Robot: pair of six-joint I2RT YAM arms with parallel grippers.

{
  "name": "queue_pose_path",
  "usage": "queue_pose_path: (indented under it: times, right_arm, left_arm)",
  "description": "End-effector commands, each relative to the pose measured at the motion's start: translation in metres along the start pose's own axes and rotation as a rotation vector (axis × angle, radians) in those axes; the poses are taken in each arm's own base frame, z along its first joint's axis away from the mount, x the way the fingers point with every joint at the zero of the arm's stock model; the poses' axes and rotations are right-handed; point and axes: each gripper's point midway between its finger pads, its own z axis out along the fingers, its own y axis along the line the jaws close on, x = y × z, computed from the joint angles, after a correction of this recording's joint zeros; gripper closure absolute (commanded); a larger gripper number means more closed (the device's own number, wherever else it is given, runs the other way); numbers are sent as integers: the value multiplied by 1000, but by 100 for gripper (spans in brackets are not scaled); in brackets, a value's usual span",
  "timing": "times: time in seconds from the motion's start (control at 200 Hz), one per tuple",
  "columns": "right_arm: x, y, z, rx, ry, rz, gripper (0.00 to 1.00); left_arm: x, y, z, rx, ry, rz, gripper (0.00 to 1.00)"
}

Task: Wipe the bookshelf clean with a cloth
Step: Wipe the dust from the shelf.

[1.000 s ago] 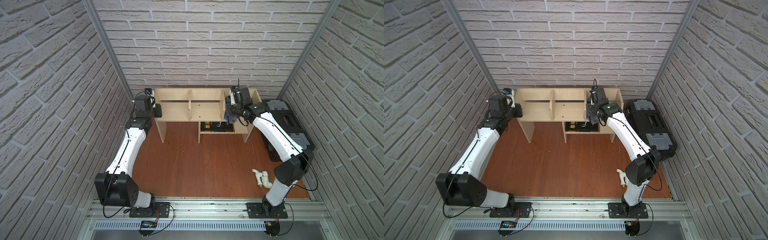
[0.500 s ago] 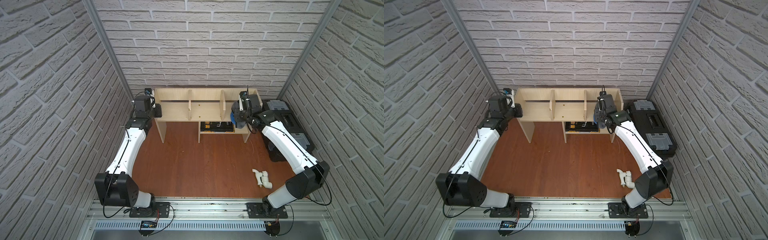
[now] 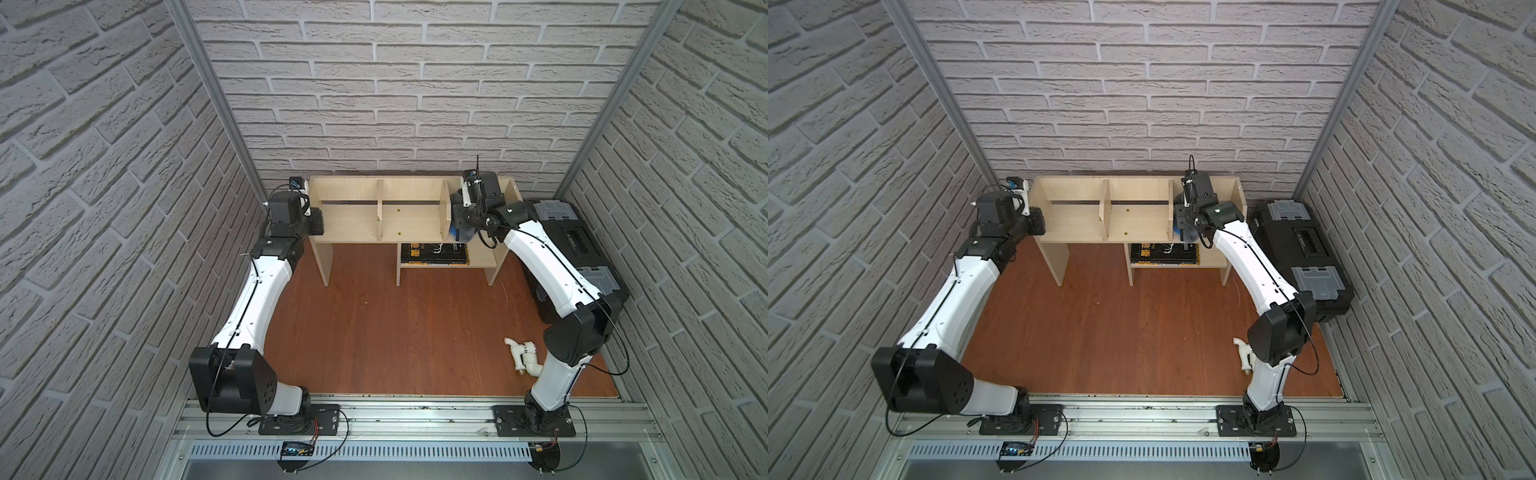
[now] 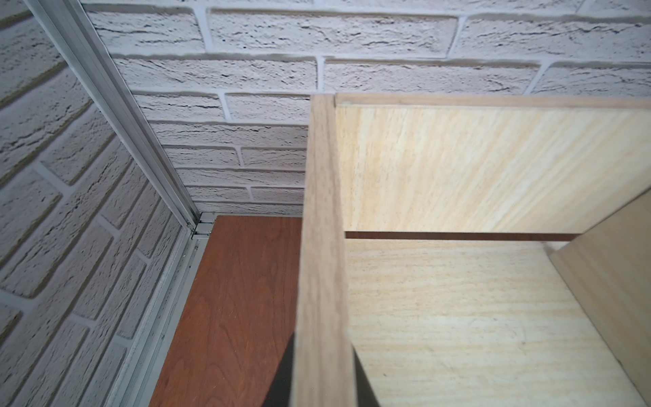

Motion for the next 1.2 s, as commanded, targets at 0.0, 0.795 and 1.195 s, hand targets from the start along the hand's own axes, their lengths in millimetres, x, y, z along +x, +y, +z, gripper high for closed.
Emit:
queue_pose_path:
  times: [0.0, 0.795, 1.195]
  right_arm:
    - [10, -42, -18, 141, -4, 17, 97]
    - [44, 9, -26, -175, 29, 71, 97]
    - [38, -64, -19, 212, 32, -17, 98]
  left_arm:
    - [7, -9, 4, 46, 10, -9, 100]
    - [9, -11, 5, 57, 10, -10, 100]
    - [10, -12, 6, 61, 15, -9, 100]
